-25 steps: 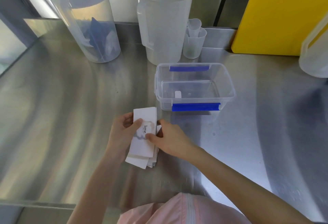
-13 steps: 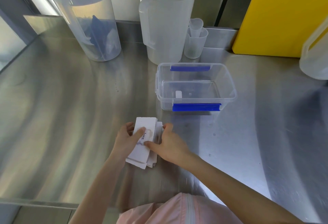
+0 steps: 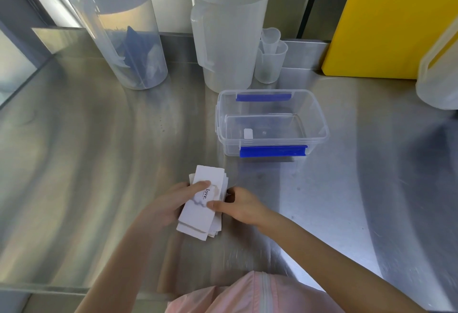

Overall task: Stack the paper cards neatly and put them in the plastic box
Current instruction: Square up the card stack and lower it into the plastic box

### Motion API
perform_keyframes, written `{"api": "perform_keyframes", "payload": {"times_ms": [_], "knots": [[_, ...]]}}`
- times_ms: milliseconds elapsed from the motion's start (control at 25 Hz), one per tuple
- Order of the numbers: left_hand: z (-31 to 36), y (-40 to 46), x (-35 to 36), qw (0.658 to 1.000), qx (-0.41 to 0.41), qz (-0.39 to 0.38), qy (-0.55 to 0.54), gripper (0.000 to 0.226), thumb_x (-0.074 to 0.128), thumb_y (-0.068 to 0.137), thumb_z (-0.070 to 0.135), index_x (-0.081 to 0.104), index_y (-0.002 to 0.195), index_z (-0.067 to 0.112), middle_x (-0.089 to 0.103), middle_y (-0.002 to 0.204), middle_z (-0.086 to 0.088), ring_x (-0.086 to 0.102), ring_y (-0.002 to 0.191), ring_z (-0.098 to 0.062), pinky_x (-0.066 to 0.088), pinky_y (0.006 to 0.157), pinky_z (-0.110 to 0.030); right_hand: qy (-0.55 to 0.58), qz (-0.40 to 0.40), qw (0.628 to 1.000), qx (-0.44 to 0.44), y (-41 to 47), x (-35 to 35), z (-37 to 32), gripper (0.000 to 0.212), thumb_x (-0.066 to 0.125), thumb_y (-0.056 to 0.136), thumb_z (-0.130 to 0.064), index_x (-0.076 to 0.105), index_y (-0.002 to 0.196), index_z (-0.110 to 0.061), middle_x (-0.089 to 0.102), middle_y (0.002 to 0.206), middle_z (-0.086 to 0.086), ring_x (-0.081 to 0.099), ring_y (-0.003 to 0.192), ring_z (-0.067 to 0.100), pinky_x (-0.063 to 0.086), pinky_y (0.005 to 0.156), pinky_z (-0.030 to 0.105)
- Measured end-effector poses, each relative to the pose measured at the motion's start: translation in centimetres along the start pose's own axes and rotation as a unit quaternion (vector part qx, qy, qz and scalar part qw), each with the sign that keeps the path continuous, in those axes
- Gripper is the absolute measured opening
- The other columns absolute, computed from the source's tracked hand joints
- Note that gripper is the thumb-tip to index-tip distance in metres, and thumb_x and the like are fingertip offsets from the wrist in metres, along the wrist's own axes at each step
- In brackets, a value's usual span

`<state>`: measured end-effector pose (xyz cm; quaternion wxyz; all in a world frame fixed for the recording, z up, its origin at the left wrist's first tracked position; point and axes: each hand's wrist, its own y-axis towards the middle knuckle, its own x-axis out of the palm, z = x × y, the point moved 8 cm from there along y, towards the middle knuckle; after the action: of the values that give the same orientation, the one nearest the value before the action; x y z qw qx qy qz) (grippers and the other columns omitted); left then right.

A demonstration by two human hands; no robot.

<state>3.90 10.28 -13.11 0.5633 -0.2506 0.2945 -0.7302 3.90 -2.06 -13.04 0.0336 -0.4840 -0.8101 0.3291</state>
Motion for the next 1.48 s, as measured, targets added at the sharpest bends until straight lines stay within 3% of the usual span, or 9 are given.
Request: {"api": "perform_keyframes", "payload": {"times_ms": [320, 560, 720, 840, 960, 1080, 1160, 1240, 1480], "knots": [[0.7, 0.3, 1.3, 1.000, 0.006, 0.016, 0.009, 0.047, 0.065, 0.078, 0.027, 0.050, 0.116, 0.004, 0.067, 0.107, -0.017, 0.066, 0.088, -0.028, 0.053, 0.083, -0.040, 0.050, -0.018, 0.998, -0.022, -0.9, -0.7, 0.8, 0.038, 0.066, 0.077, -0.030, 0.054, 0.112, -0.019, 0.061, 0.121, 0.001, 0.056, 0.100, 0.011, 0.046, 0.091, 0.028], [1.4, -0.8, 3.0, 0.979, 0.086, 0.049, -0.179, 0.038, 0.059, 0.081, 0.018, 0.049, 0.115, 0.005, 0.066, 0.099, -0.015, 0.067, 0.077, -0.025, 0.059, 0.056, -0.034, 0.109, 0.002, 0.994, -0.029, -1.3, -1.7, 1.0, 0.073, 0.070, 0.071, -0.039, 0.028, 0.129, -0.027, 0.055, 0.117, -0.010, 0.055, 0.099, 0.005, 0.049, 0.079, 0.020], [1.8, -0.9, 5.3, 0.966, 0.139, 0.046, -0.214, 0.046, 0.057, 0.082, 0.008, 0.040, 0.125, 0.007, 0.060, 0.112, -0.015, 0.066, 0.084, -0.020, 0.061, 0.060, -0.032, 0.167, 0.012, 0.985, -0.030, -1.7, -2.5, 1.3, 0.071, 0.075, 0.067, -0.036, 0.029, 0.121, -0.034, 0.054, 0.102, -0.019, 0.057, 0.092, 0.002, 0.053, 0.060, 0.017], [2.3, -0.8, 6.1, 0.972, 0.163, -0.015, -0.168, 0.057, 0.058, 0.077, 0.004, 0.037, 0.130, 0.009, 0.060, 0.113, -0.008, 0.064, 0.092, -0.014, 0.058, 0.069, -0.024, 0.076, 0.025, 0.995, -0.056, -2.6, -4.5, 0.9, 0.082, 0.077, 0.065, -0.029, 0.025, 0.129, -0.027, 0.051, 0.110, -0.013, 0.053, 0.099, 0.004, 0.050, 0.077, 0.021], [2.6, -0.6, 6.2, 0.982, 0.171, -0.064, -0.043, 0.076, 0.065, 0.073, 0.001, 0.027, 0.135, 0.022, 0.054, 0.119, 0.008, 0.057, 0.102, 0.000, 0.051, 0.082, -0.019, -0.139, 0.019, 0.984, -0.105, -3.5, -6.8, -0.4, 0.094, 0.076, 0.063, -0.037, 0.016, 0.135, -0.030, 0.040, 0.127, 0.002, 0.042, 0.115, 0.017, 0.042, 0.099, 0.036], [3.3, -0.4, 7.1, 0.969, 0.205, -0.060, 0.124, 0.081, 0.074, 0.069, 0.007, 0.027, 0.133, 0.020, 0.052, 0.119, 0.010, 0.057, 0.098, 0.009, 0.049, 0.086, -0.015, -0.376, 0.072, 0.912, -0.146, -3.8, -8.4, -1.4, 0.097, 0.068, 0.065, -0.053, 0.008, 0.137, -0.029, 0.036, 0.126, 0.010, 0.036, 0.115, 0.025, 0.033, 0.102, 0.039], [3.5, 0.1, 7.0, 0.932, 0.222, 0.022, 0.287, 0.083, 0.078, 0.066, 0.025, 0.028, 0.133, 0.018, 0.046, 0.127, 0.002, 0.046, 0.113, -0.005, 0.037, 0.103, -0.026, -0.471, 0.093, 0.864, -0.153, -3.5, -7.6, -1.0, 0.096, 0.063, 0.068, -0.052, 0.005, 0.139, -0.023, 0.034, 0.127, 0.014, 0.033, 0.117, 0.029, 0.028, 0.104, 0.041], [2.8, 0.6, 7.1, 0.906, 0.208, 0.079, 0.360, 0.095, 0.078, 0.063, 0.035, 0.022, 0.137, 0.015, 0.038, 0.137, -0.004, 0.034, 0.126, -0.020, 0.027, 0.110, -0.035, -0.511, 0.104, 0.842, -0.141, -3.2, -6.4, 0.3, 0.096, 0.062, 0.071, -0.046, 0.000, 0.140, -0.021, 0.032, 0.131, 0.016, 0.030, 0.122, 0.031, 0.019, 0.109, 0.043], [1.8, 1.4, 7.5, 0.924, 0.205, 0.088, 0.311, 0.120, 0.081, 0.057, 0.038, -0.002, 0.143, 0.021, 0.031, 0.146, -0.004, 0.027, 0.133, -0.026, 0.022, 0.113, -0.041, -0.504, 0.119, 0.843, -0.145, -2.4, -6.4, 1.5, 0.103, 0.060, 0.071, -0.053, -0.009, 0.141, -0.021, 0.022, 0.144, 0.015, 0.015, 0.136, 0.030, -0.004, 0.114, 0.046]]}}
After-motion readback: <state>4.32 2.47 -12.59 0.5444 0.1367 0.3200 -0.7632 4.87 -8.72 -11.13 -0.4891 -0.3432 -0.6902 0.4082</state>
